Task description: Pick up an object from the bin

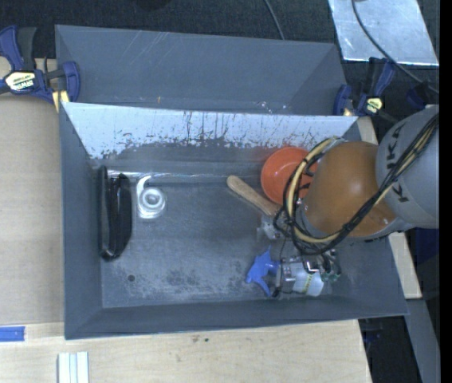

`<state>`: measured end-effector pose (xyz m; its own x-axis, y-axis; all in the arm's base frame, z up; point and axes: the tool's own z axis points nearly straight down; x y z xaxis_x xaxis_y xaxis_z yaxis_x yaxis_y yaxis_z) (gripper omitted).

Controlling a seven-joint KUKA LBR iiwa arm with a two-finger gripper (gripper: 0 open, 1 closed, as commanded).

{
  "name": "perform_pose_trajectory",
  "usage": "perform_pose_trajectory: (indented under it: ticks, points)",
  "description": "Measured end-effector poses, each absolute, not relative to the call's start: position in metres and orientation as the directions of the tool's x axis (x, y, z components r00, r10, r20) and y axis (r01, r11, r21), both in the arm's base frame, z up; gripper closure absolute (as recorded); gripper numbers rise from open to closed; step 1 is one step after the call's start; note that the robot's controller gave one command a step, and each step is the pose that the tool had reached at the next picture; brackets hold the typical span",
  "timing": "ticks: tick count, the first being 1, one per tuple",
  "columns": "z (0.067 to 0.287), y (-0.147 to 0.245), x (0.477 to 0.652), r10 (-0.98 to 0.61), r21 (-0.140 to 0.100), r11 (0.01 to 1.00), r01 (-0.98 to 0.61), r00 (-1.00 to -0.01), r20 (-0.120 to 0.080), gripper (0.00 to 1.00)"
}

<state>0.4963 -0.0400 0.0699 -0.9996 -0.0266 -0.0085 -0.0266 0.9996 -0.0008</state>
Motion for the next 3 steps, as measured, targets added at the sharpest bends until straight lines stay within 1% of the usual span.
perform_pose_trajectory:
  ticks: [1,2,3]
  points:
    - [0.074,-0.047,0.496,-0.039,-0.002,0.999,-0.039,-0.999,-0.012,0.0]
    - [0.07,-0.028,0.508,-0.297,-0.007,0.955,-0.297,-0.955,-0.015,0.0]
    - [0.07,-0.029,0.489,-0.073,-0.007,0.997,-0.073,-0.997,-0.023,1.0]
